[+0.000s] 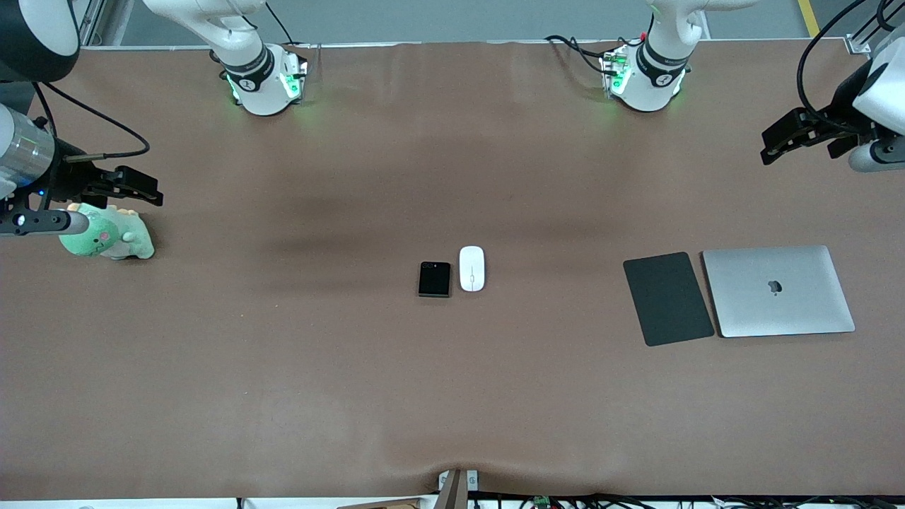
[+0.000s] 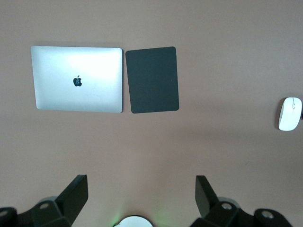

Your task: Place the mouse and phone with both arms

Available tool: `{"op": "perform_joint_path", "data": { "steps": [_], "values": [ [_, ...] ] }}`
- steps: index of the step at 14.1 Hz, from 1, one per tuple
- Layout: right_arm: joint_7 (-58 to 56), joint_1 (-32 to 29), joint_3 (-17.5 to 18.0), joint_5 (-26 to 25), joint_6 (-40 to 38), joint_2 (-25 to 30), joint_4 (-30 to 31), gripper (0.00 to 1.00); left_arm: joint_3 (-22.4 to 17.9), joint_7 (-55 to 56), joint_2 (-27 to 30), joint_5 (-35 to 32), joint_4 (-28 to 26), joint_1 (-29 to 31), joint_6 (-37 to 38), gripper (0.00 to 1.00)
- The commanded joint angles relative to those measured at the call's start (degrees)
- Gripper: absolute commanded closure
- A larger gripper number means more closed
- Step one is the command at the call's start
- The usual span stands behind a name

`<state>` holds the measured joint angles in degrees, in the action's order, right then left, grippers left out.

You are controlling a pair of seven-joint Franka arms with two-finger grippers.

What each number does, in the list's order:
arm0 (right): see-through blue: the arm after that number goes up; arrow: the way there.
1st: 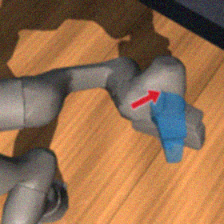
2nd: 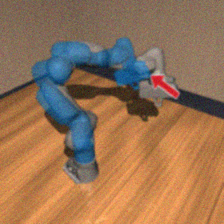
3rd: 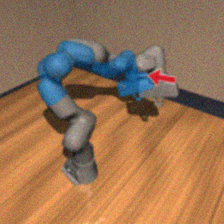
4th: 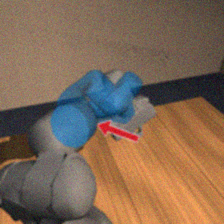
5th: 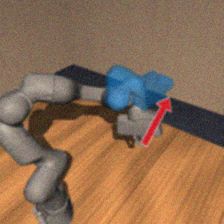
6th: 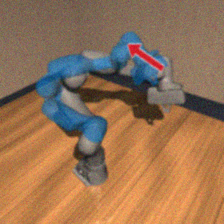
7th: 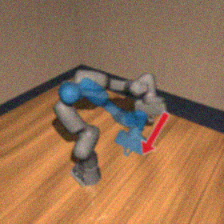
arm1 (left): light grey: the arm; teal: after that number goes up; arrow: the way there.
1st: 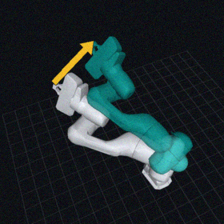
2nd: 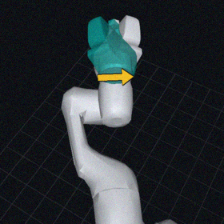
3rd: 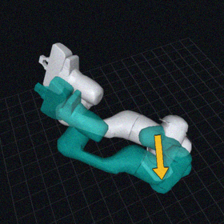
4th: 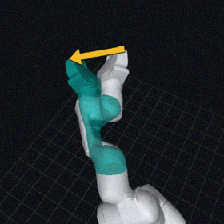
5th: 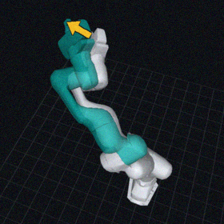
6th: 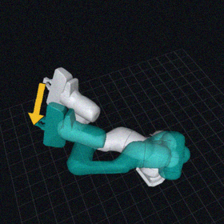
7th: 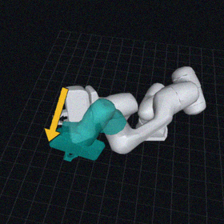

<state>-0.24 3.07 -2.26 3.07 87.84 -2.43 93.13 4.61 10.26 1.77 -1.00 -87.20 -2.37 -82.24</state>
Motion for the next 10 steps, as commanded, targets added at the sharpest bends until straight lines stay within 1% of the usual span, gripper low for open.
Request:
{"op": "perform_joint_path", "data": {
  "steps": [1, 5, 7, 10],
  "values": [
    [-0.2, 0.35, -0.02, -0.87, -0.92, 0.41, -0.5, 0.0, 0.65, 1.16, -2.81, 0.92, 1.06, -1.06, 0.07, 0.0],
    [-0.29, 0.88, -0.02, -0.87, -0.92, 0.41, -0.41, 0.0, 4.86, 2.04, -5.98, 1.09, 0.36, -1.76, -2.66, 0.0],
    [-0.2, 1.06, -0.02, -0.87, -0.92, 0.32, -0.32, 0.0, 7.24, 6.5, -7.91, 1.09, -0.6, -2.03, -4.76, 0.0],
    [-0.2, 1.06, -0.02, -0.87, -0.92, 0.23, -0.15, 0.0, 10.49, 10.03, -10.29, 1.09, -2.8, -2.03, -9.67, 0.0]
  ]
}}
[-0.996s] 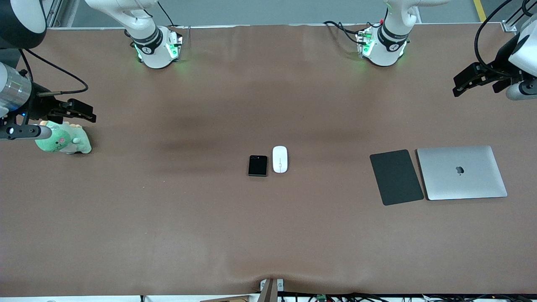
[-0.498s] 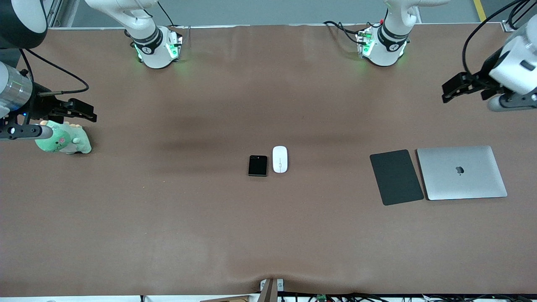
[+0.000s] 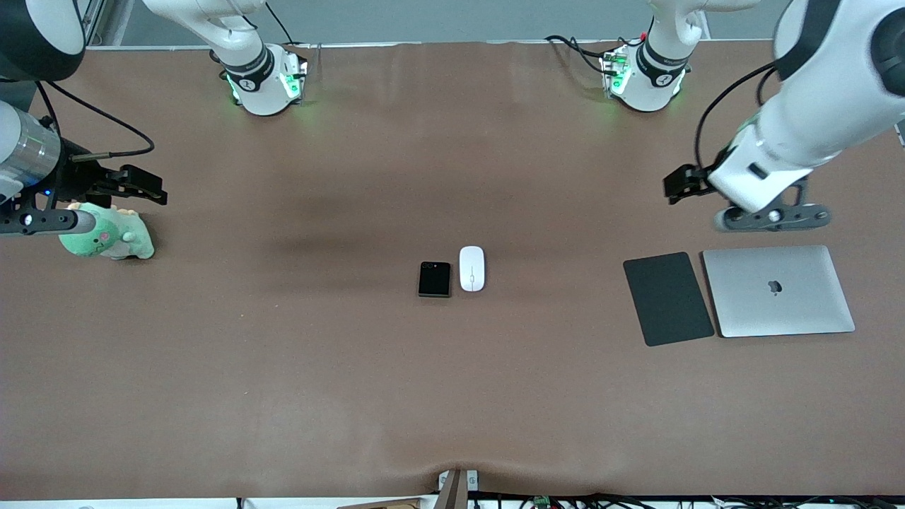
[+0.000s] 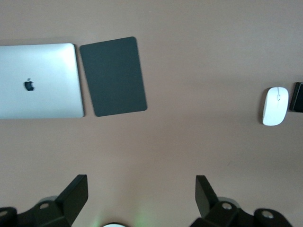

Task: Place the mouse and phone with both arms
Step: 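Move the left gripper to the white mouse while the right gripper reaches the phone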

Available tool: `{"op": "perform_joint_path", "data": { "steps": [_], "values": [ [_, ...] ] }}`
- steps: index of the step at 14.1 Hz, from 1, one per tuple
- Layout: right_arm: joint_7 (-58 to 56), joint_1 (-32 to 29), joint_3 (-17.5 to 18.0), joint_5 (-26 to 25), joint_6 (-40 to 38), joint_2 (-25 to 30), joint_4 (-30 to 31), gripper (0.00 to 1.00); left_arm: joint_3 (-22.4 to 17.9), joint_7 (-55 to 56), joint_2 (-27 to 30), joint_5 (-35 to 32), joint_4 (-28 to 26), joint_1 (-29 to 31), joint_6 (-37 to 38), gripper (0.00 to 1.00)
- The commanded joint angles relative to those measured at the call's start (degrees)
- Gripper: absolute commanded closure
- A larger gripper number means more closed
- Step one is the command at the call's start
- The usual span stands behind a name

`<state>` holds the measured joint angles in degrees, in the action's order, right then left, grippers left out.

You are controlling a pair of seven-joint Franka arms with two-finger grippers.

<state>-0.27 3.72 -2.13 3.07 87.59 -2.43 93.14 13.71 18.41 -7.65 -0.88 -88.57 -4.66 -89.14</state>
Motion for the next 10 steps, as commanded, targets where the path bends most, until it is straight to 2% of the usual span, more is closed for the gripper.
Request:
{"op": "perform_joint_path", "data": {
  "steps": [1, 4, 10],
  "values": [
    [-0.17, 0.67, -0.16, -0.87, -0.67, 0.06, 0.11, 0.0, 2.62, 2.67, -1.66, 0.97, -1.95, 0.26, -4.45, 0.0],
    [-0.17, 1.46, -0.16, -0.78, -0.49, 0.06, 1.17, 0.0, 4.39, 6.1, -5.52, 0.97, -2.22, -0.78, -8.32, 0.0],
    [-0.08, 1.03, -0.16, 0.01, 0.3, -2.66, 1.52, 0.0, 4.31, 17.94, -13.51, 0.09, -2.22, -9.03, -15.88, 0.0]
  ]
}}
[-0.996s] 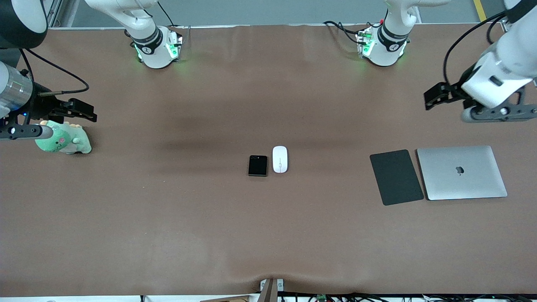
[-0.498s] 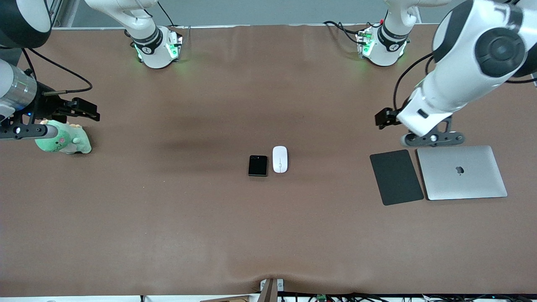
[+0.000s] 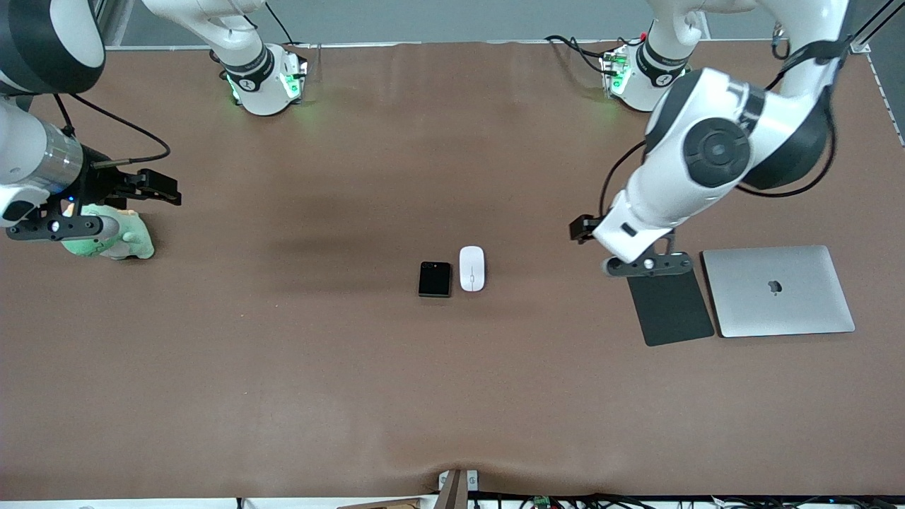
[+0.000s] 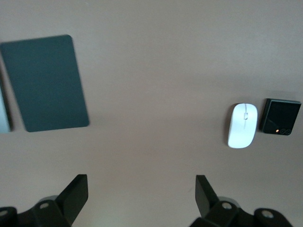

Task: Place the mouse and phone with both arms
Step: 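Move the left gripper to the white mouse while the right gripper reaches the phone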

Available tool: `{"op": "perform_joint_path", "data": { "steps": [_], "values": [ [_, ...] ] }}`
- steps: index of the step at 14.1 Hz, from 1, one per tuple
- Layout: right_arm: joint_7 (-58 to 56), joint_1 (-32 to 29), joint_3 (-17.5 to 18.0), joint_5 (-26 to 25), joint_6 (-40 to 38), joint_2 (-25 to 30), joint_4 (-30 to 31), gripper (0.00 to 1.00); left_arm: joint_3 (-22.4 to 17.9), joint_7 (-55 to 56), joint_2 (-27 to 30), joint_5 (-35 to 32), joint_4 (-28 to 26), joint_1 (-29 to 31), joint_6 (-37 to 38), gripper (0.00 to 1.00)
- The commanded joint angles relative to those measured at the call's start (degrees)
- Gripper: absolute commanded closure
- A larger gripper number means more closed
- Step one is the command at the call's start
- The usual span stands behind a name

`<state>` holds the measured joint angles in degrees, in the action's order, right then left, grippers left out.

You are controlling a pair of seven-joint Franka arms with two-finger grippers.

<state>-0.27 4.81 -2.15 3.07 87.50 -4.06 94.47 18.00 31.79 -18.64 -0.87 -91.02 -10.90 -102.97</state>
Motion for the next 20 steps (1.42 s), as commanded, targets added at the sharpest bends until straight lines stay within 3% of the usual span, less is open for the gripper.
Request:
{"op": "perform_joint_path", "data": {
  "steps": [1, 6, 11, 14, 17, 20],
  "values": [
    [0.01, -0.15, -0.14, 0.09, 0.56, -1.47, 0.36, 0.0, 0.01, 7.03, -4.19, 0.0, 0.22, -4.73, -3.89, 0.0],
    [0.36, -0.33, -0.23, 2.47, 3.1, -2.0, 2.65, 0.0, -0.07, 16.1, -12.72, -3.43, 0.49, -10.89, -14.08, 0.0],
    [1.84, 0.2, -0.23, 2.9, 8.28, -5.07, 2.65, 0.0, -0.07, 21.11, -19.57, -6.51, 1.28, -13.18, -22.52, 0.0],
    [2.82, 0.73, -0.23, 6.41, 11.63, -7.18, 2.56, 0.0, -0.6, 22.44, -22.13, -6.6, 2.77, -14.68, -25.17, 0.0],
    [2.82, 3.62, -0.23, 10.8, 15.4, -10.43, 2.47, 0.0, -0.6, 22.27, -23.27, -6.6, 2.86, -14.77, -27.28, 0.06],
    [6.22, 11.69, -0.31, 12.49, 20.15, -15.44, 0.64, 0.0, -0.78, 22.09, -25.38, -6.68, 2.95, -15.29, -31.75, 0.08]
  ]
}}
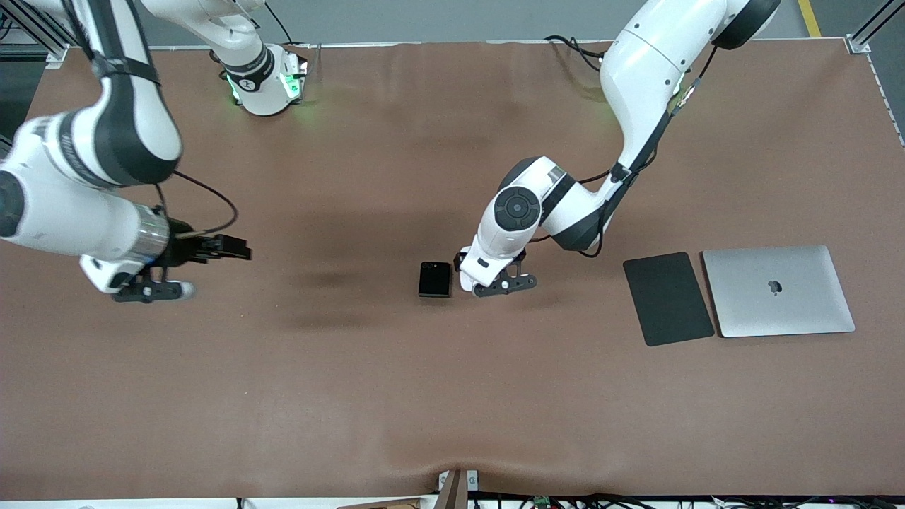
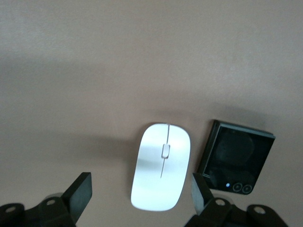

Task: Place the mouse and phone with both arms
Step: 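Grasp the white mouse with the left gripper while the right gripper grasps the phone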

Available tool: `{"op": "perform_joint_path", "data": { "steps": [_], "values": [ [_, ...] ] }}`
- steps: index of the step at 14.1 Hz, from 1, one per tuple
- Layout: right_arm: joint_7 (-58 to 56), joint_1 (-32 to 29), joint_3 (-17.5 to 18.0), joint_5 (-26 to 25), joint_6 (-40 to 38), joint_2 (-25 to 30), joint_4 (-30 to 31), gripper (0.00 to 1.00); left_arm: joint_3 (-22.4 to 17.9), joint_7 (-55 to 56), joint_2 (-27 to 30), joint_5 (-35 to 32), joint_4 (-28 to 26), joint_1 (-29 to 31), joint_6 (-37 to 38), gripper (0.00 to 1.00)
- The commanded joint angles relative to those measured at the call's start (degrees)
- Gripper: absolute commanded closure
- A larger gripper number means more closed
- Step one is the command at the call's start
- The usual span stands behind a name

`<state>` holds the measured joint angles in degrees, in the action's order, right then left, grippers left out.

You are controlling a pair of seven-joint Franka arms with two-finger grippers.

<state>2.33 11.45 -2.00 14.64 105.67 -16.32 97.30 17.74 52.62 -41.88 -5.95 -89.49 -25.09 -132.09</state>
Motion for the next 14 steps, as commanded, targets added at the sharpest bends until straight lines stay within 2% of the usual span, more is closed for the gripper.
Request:
{"op": "perform_joint_path", "data": {
  "steps": [1, 5, 8, 11, 14],
  "values": [
    [7.3, 6.38, -0.38, 0.83, 2.09, -3.28, -2.64, 0.0, -0.77, 1.26, -2.85, -1.52, 1.69, -1.71, -3.6, 0.08],
    [11.56, 8.85, -0.37, 0.39, 2.17, -3.46, -4.22, 0.0, -4.81, 1.61, -5.05, -1.87, 3.8, -6.02, -4.05, 0.08],
    [11.65, 9.56, -0.37, 0.74, 2.61, -4.07, -5.01, 0.0, -4.82, 1.52, -6.11, -1.96, 3.8, -6.2, -6.76, 0.13],
    [12.26, 10.79, -0.37, 0.65, 2.7, -6.88, -8.44, 0.0, -4.9, 1.35, -6.64, -2.05, 3.8, -6.64, -7.39, 0.18],
    [17.16, 14.12, -0.37, 0.13, 7.43, -9.61, -9.15, 0.0, -4.9, 1.26, -6.81, -3.19, 3.71, -6.82, -7.39, 0.19]
  ]
}}
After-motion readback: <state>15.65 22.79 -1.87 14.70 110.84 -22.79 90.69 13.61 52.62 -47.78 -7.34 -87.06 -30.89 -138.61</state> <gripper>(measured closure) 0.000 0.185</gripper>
